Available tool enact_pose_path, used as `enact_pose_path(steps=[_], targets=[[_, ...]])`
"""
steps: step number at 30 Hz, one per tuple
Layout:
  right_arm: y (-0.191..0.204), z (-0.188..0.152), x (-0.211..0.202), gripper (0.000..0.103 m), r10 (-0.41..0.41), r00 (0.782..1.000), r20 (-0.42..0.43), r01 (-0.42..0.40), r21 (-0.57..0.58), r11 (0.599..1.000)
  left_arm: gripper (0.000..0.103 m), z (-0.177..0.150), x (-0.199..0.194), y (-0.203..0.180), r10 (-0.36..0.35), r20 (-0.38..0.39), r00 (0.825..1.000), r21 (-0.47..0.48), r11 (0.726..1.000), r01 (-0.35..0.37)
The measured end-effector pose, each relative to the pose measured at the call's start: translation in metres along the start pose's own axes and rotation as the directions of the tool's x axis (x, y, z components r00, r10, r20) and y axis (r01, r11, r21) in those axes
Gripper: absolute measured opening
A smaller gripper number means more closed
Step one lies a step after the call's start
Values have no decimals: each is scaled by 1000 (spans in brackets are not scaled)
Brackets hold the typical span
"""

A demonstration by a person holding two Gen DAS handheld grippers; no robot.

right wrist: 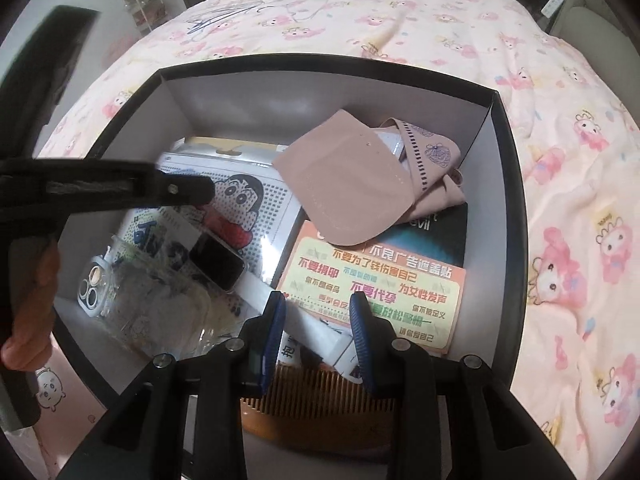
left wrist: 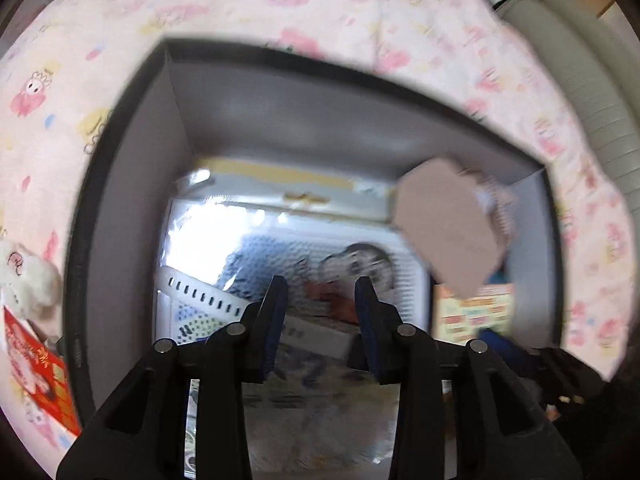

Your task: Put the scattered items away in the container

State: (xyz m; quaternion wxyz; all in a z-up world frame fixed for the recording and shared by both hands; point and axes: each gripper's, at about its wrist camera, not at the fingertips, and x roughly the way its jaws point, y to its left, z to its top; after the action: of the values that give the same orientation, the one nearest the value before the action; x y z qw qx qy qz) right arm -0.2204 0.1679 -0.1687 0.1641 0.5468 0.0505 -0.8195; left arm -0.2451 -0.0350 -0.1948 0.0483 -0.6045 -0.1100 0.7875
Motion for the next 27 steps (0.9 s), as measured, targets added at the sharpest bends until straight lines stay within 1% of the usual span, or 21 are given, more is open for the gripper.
enact_pose_path(steps=[2, 4, 5, 8, 11, 12, 15, 18, 20, 23, 25, 27], targets=[[1, 0, 1, 29, 2, 1000, -4, -3, -5, 1000, 36, -4, -4, 1, 15, -19, 1000, 9, 1000, -15], [3, -2, -1, 29, -17, 1000, -5, 17, -15, 1000, 36, -14, -9, 6, -11, -56, 998, 15, 1000, 12], [3, -3, -4, 29, -25, 1000, -2, 25, -21, 999, 36, -19, -12, 8, -24, -61, 998, 24, 999, 26], [5, -2, -6, 29, -32, 999, 17, 32, -24, 999, 37, -27, -20, 12, -33, -74, 997, 51, 998, 37], [5, -1, -7, 29, -28, 998, 48, 28, -12, 1000, 37, -30, -29, 18, -84, -55, 995, 24, 996, 86], [6, 1, -1, 29, -24, 998, 58, 25, -8, 1000, 37, -31, -32, 19, -86, -48, 995, 27, 996, 88], [9, 1, 6, 29, -5, 998, 56, 5, -5, 1000, 37, -35, -36, 14, -59, -30, 998, 65, 996, 61], [13, 1, 12, 29, 14, 999, 34, -14, -19, 1000, 37, -33, -31, -1, -72, -46, 996, 92, 993, 76], [14, 1, 20, 29, 22, 1000, 9, -22, -16, 1000, 36, -38, -28, -7, -52, -61, 997, 113, 992, 59], [12, 3, 27, 30, 48, 999, 2, -48, 20, 999, 36, -43, -25, -9, -18, -63, 998, 135, 991, 26], [9, 4, 27, 30, 66, 998, -2, -65, 49, 997, 37, -46, -27, -10, -10, -56, 998, 144, 989, 18], [8, 4, 26, 29, 68, 998, -2, -67, 52, 996, 39, -48, -29, -8, -6, -47, 999, 146, 989, 13]])
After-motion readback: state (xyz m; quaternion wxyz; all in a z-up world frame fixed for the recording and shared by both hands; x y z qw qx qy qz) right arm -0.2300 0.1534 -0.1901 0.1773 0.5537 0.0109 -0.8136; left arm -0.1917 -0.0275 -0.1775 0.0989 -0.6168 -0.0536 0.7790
